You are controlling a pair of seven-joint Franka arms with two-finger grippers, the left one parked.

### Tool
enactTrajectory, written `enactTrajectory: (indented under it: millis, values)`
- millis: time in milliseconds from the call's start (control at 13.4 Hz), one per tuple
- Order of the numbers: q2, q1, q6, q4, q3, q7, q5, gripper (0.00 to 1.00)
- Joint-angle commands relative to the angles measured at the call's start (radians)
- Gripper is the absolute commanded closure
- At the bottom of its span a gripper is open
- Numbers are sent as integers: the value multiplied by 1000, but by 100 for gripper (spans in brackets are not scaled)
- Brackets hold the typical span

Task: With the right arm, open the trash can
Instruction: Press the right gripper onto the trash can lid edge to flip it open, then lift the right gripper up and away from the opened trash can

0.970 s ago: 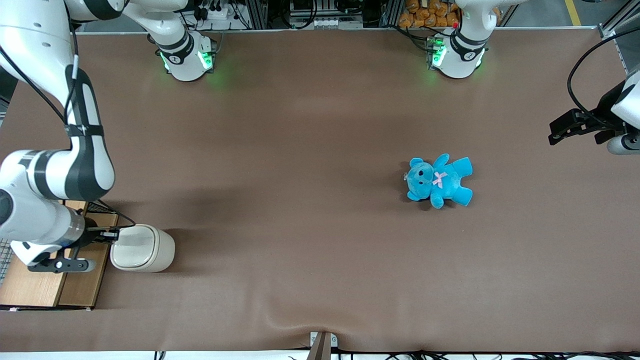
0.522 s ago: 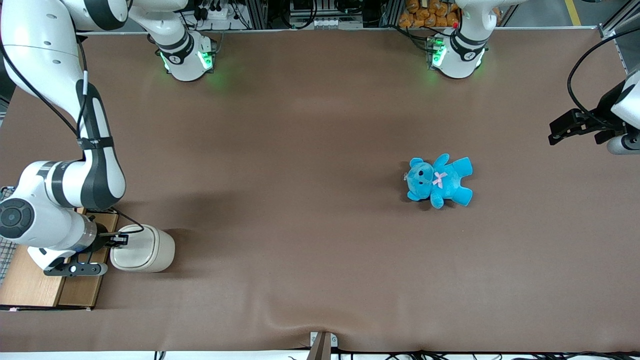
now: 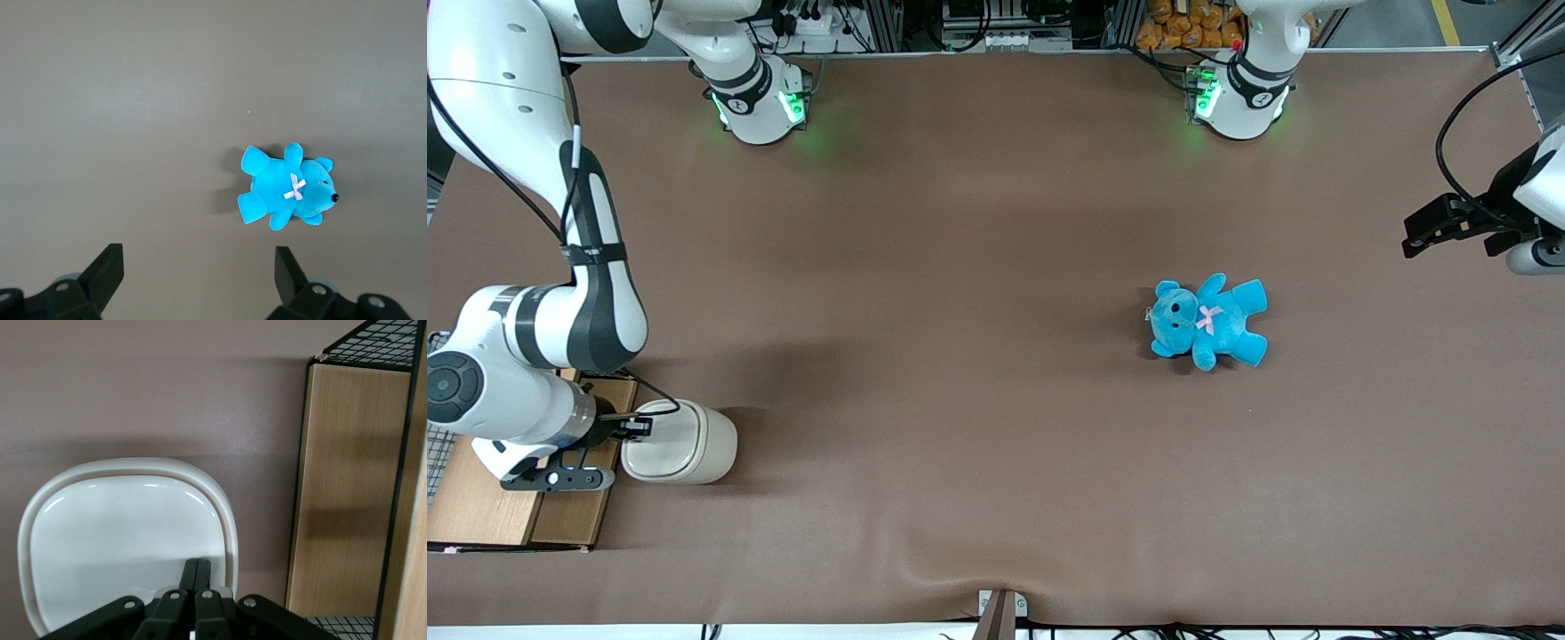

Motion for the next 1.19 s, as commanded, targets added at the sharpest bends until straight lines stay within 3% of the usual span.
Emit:
enactTrajectory:
  millis: [0,448,746,1045,1119]
  values:
    - [-106,12,-89,-15,11,6,-9,100]
    - [-330,32,-365,-16,14,9,2,100]
    - [-482,20,-596,-25,8,2,58,100]
    - [-637,20,-643,-117,7,-2,69,100]
    - [-683,18,-643,-158,5,-2,80,95]
